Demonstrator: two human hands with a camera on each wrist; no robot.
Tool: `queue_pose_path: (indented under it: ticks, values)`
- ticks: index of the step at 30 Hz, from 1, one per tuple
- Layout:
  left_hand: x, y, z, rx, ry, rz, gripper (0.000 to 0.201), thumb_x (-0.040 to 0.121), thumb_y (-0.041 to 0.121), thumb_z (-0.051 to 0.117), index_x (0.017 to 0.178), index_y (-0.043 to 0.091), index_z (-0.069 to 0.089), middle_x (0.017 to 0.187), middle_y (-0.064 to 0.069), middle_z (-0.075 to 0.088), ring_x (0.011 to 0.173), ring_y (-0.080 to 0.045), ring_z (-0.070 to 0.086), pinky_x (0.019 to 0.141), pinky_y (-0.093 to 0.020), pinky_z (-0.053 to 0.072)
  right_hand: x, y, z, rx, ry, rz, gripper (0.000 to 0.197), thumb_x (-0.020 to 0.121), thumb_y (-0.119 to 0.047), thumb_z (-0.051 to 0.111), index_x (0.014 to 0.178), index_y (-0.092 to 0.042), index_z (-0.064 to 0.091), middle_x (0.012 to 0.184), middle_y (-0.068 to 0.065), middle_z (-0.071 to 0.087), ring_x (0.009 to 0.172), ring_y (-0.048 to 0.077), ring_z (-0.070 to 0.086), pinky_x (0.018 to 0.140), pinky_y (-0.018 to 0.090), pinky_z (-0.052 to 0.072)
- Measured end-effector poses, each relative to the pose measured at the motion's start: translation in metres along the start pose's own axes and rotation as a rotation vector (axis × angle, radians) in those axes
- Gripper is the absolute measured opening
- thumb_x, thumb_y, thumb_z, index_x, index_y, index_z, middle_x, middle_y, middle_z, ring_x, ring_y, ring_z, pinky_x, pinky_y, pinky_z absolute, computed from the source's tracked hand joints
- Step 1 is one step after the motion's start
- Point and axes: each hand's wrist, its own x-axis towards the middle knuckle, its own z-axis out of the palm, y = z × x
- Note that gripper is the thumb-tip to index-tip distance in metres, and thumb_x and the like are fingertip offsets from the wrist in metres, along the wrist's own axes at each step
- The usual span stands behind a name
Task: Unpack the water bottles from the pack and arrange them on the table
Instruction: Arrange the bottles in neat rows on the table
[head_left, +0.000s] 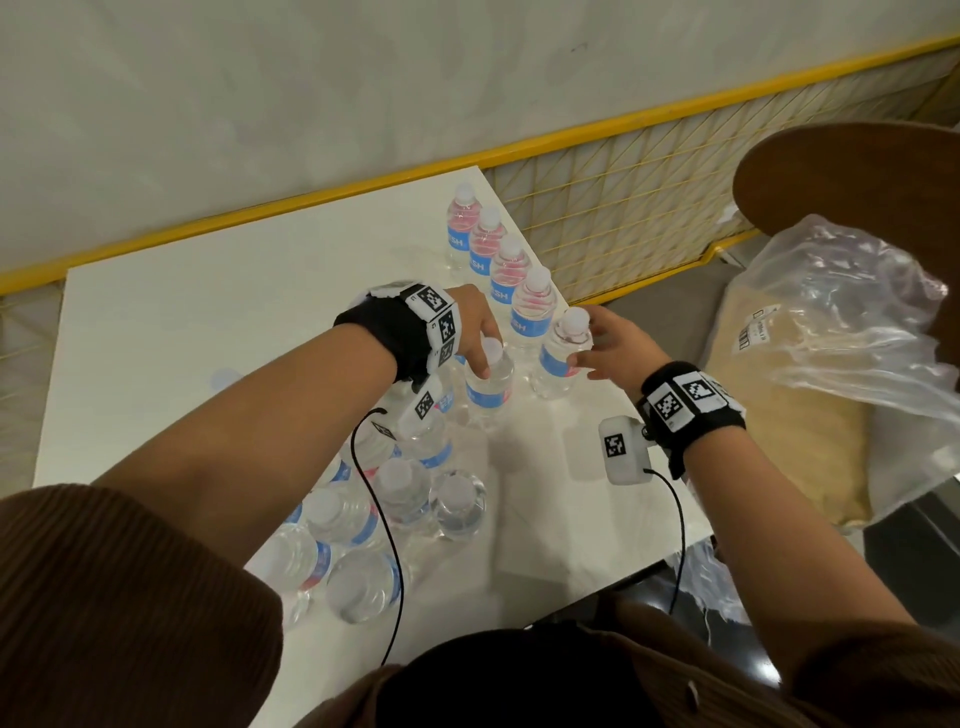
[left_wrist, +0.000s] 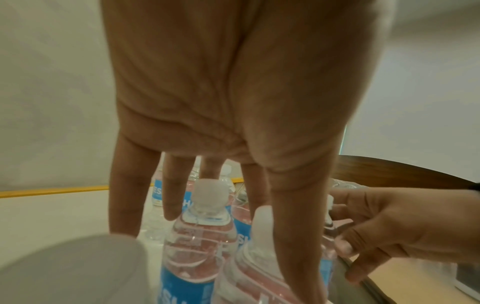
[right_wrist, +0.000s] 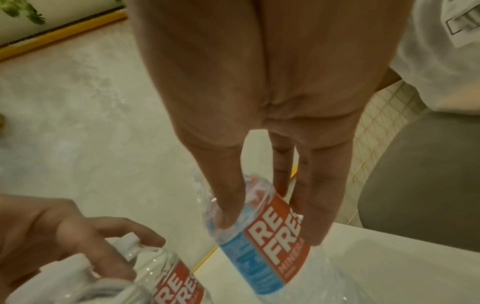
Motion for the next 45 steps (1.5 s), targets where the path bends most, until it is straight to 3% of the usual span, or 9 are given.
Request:
queue_pose_path:
  ticks: [5, 8, 10, 14, 20, 25, 33, 40, 45]
  values:
    - [-0.001, -0.004, 0.003, -0.019, 0.013, 0.005, 0.041, 0.073, 0.024, 0.08, 0.111, 0.015, 0.069, 0.098, 0.0, 0.048, 0.088, -0.012, 0.049, 0.056, -0.015, 0.035, 0.01, 0.0, -0.006, -0.053, -0.021, 0.004, 0.059, 0.079, -0.008, 0.07, 0.127, -0.035, 0.048, 0.121, 0.007, 0.06, 0.1, 0.025, 0.062, 0.068, 0.031, 0.051]
    - [0.0, -0.004, 0.003, -0.032, 0.013, 0.01, 0.04, 0.074, 0.023, 0.08, 0.111, 0.014, 0.07, 0.099, 0.0, 0.049, 0.088, -0.011, 0.05, 0.054, -0.011, 0.033, 0.009, 0.0, -0.009, -0.132, -0.034, -0.017, 0.066, 0.079, -0.012, 0.068, 0.133, -0.037, 0.038, 0.129, 0.005, 0.056, 0.104, 0.023, 0.059, 0.082, 0.038, 0.052]
    - [0.002, -0.004, 0.002, -0.027, 0.012, 0.017, 0.04, 0.074, 0.023, 0.079, 0.112, 0.014, 0.069, 0.102, -0.001, 0.049, 0.09, -0.012, 0.05, 0.055, -0.01, 0.033, 0.008, -0.002, -0.005, -0.14, 0.014, -0.03, 0.074, 0.071, -0.022, 0.075, 0.133, -0.034, 0.037, 0.127, 0.006, 0.052, 0.107, 0.023, 0.058, 0.092, 0.043, 0.05]
    - [0.003, -0.003, 0.003, -0.037, 0.016, 0.011, 0.042, 0.073, 0.022, 0.08, 0.112, 0.014, 0.069, 0.119, -0.005, 0.055, 0.093, -0.015, 0.053, 0.068, -0.02, 0.042, 0.007, -0.007, 0.005, -0.125, 0.158, -0.032, 0.067, 0.066, -0.03, 0.082, 0.125, -0.024, 0.049, 0.12, 0.003, 0.053, 0.1, 0.019, 0.059, 0.091, 0.038, 0.051]
    - [0.003, -0.007, 0.005, -0.06, 0.021, -0.005, 0.046, 0.073, 0.023, 0.079, 0.117, 0.015, 0.068, 0.134, -0.006, 0.051, 0.102, -0.015, 0.052, 0.078, -0.021, 0.037, 0.005, -0.005, 0.002, 0.022, 0.04, -0.014, 0.058, 0.077, -0.006, 0.071, 0.127, -0.026, 0.051, 0.126, 0.002, 0.06, 0.115, 0.021, 0.058, 0.101, 0.047, 0.046]
    - [0.003, -0.006, 0.007, -0.066, 0.016, 0.009, 0.045, 0.074, 0.021, 0.079, 0.117, 0.014, 0.067, 0.135, -0.007, 0.051, 0.095, -0.011, 0.046, 0.056, -0.01, 0.033, -0.002, 0.0, 0.007, 0.11, 0.05, 0.014, 0.062, 0.077, -0.009, 0.072, 0.131, -0.029, 0.047, 0.129, 0.002, 0.056, 0.115, 0.023, 0.057, 0.093, 0.043, 0.05]
    - [0.003, -0.007, 0.007, -0.083, 0.016, -0.002, 0.046, 0.073, 0.022, 0.079, 0.117, 0.015, 0.067, 0.136, -0.006, 0.051, 0.112, -0.019, 0.055, 0.072, -0.022, 0.039, -0.006, -0.002, 0.012, 0.073, 0.167, 0.061, 0.068, 0.072, -0.022, 0.08, 0.131, -0.026, 0.046, 0.118, 0.002, 0.061, 0.099, 0.021, 0.063, 0.075, 0.037, 0.058]
    - [0.003, -0.007, 0.006, -0.094, 0.015, 0.008, 0.044, 0.074, 0.021, 0.079, 0.116, 0.014, 0.068, 0.135, -0.006, 0.051, 0.098, -0.012, 0.048, 0.059, -0.016, 0.036, -0.007, -0.01, 0.02, 0.053, 0.206, 0.09, 0.067, 0.072, -0.025, 0.08, 0.128, -0.024, 0.045, 0.119, 0.006, 0.059, 0.1, 0.021, 0.061, 0.072, 0.034, 0.058]
    - [0.005, -0.008, 0.007, -0.111, 0.021, -0.016, 0.045, 0.072, 0.021, 0.08, 0.115, 0.014, 0.068, 0.135, -0.006, 0.051, 0.114, -0.022, 0.055, 0.08, -0.021, 0.036, -0.006, -0.012, 0.022, 0.042, 0.212, 0.115, 0.067, 0.072, -0.026, 0.08, 0.128, -0.023, 0.044, 0.12, 0.007, 0.059, 0.102, 0.022, 0.06, 0.073, 0.036, 0.059]
